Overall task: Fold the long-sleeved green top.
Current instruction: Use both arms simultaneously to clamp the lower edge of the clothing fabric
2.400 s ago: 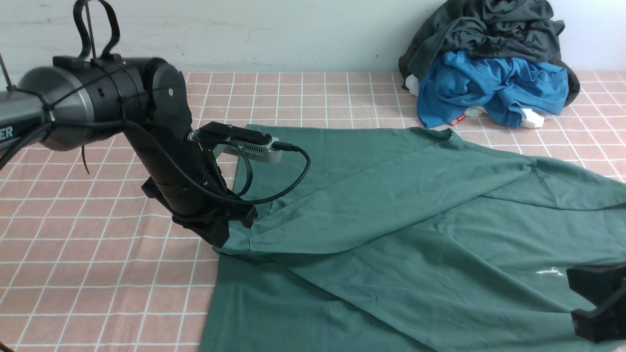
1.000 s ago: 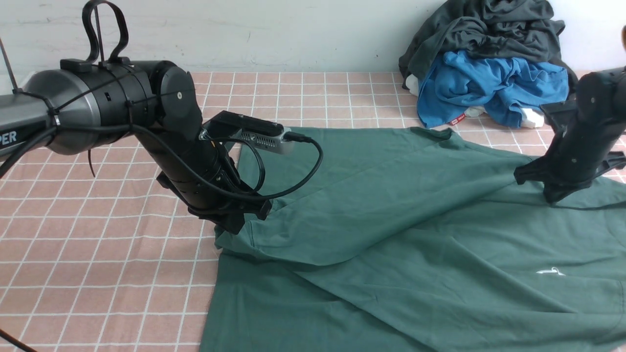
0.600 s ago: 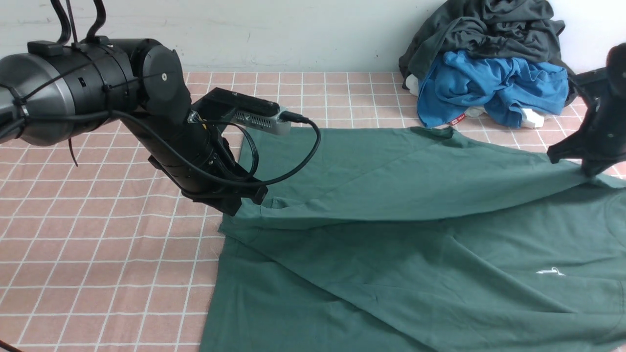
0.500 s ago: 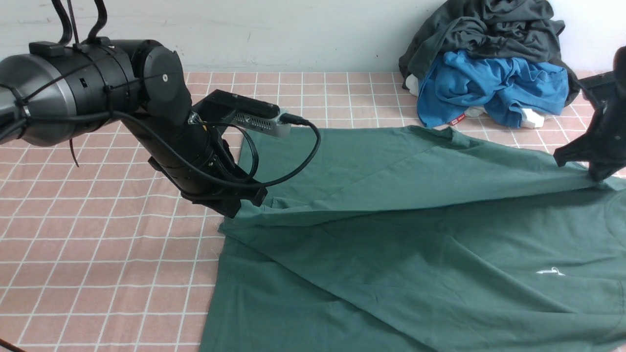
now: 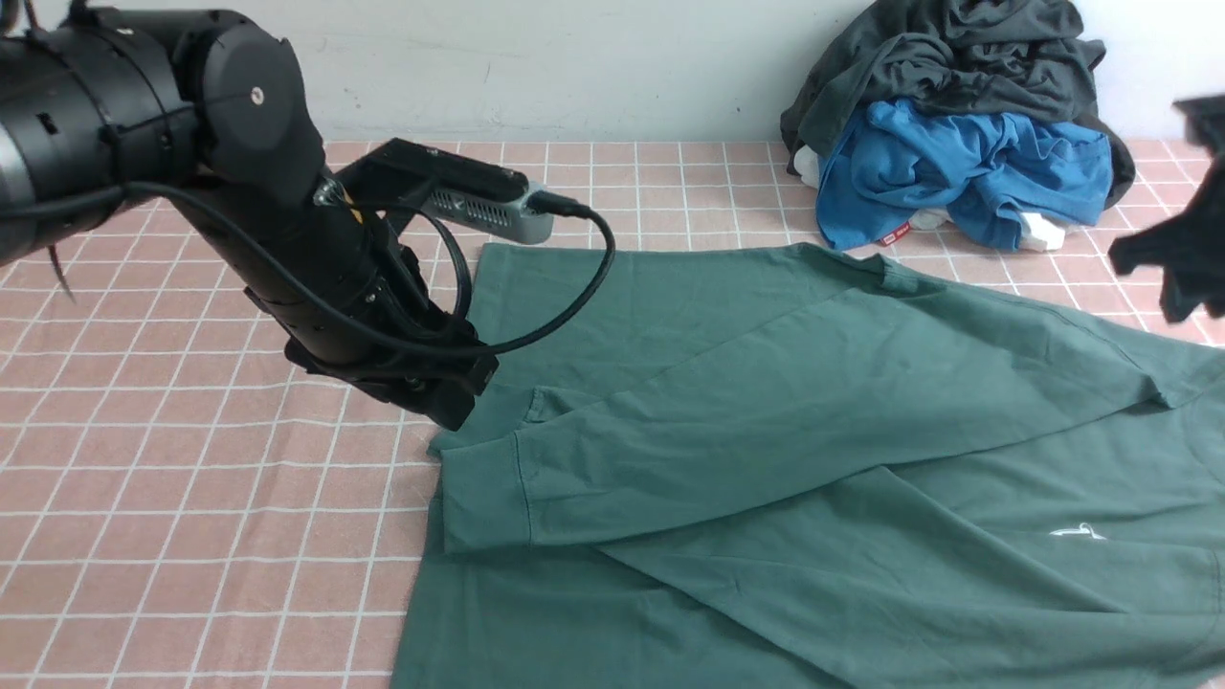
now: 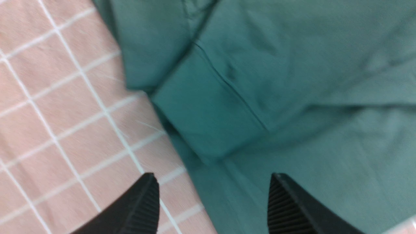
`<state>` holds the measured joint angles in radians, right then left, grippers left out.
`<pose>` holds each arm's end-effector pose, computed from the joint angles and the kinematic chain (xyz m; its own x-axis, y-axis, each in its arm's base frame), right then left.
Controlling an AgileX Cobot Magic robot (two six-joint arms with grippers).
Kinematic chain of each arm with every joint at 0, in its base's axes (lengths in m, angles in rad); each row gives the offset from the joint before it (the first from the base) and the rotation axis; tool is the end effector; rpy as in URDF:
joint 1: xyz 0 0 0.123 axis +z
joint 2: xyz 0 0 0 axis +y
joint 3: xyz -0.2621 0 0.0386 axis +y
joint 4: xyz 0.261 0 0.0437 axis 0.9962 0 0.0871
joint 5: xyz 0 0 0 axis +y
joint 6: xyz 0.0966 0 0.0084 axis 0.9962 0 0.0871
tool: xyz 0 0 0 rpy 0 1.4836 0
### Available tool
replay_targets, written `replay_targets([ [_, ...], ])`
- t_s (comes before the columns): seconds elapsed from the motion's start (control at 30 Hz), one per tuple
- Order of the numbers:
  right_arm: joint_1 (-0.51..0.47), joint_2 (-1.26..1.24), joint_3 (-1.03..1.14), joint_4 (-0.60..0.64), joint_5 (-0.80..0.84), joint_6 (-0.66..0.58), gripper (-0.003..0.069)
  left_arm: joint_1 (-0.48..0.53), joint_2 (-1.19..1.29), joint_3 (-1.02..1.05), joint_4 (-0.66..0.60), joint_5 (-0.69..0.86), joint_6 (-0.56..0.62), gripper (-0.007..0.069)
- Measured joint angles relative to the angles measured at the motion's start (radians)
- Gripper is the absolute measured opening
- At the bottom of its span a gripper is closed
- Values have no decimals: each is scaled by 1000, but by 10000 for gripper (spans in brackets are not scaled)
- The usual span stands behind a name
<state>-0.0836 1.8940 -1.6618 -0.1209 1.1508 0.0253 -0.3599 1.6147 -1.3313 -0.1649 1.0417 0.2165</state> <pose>0.4080 -0.0449 0.2490 -0.9608 0.0564 -0.2715 0.0899 0.9896 -0.1125 0.3178 -0.1343 0.2616 -0.8230 0.4496 -0.3472 0.5061 0.8579 -0.0885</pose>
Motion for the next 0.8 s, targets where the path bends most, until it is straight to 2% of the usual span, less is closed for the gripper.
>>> replay_targets([
  [0.13,54,-207,26,189,17,-118,220,-121,-56,130,13,5,72,430],
  [0.2,113,-299,71,282,20,-203,221,-210,-58,257,56,-23,198,430],
  [0.23,120,-307,83,290,22,-210,221,-216,-58,257,56,-23,198,430],
  [0.27,176,-366,138,343,22,-263,221,-259,-58,332,91,-58,295,430],
  [0.3,219,-403,178,369,21,-298,221,-280,-58,380,106,-82,342,430],
  [0.4,306,-464,292,395,-10,-359,221,-302,-58,464,116,-163,429,430],
  [0.53,373,-493,402,398,-84,-391,221,-305,-58,543,114,-232,498,430],
  [0.7,385,-493,437,398,-123,-395,221,-307,-48,604,107,-336,569,417],
  [0.8,385,-506,439,398,-143,-395,221,-323,-18,618,137,-390,580,324],
])
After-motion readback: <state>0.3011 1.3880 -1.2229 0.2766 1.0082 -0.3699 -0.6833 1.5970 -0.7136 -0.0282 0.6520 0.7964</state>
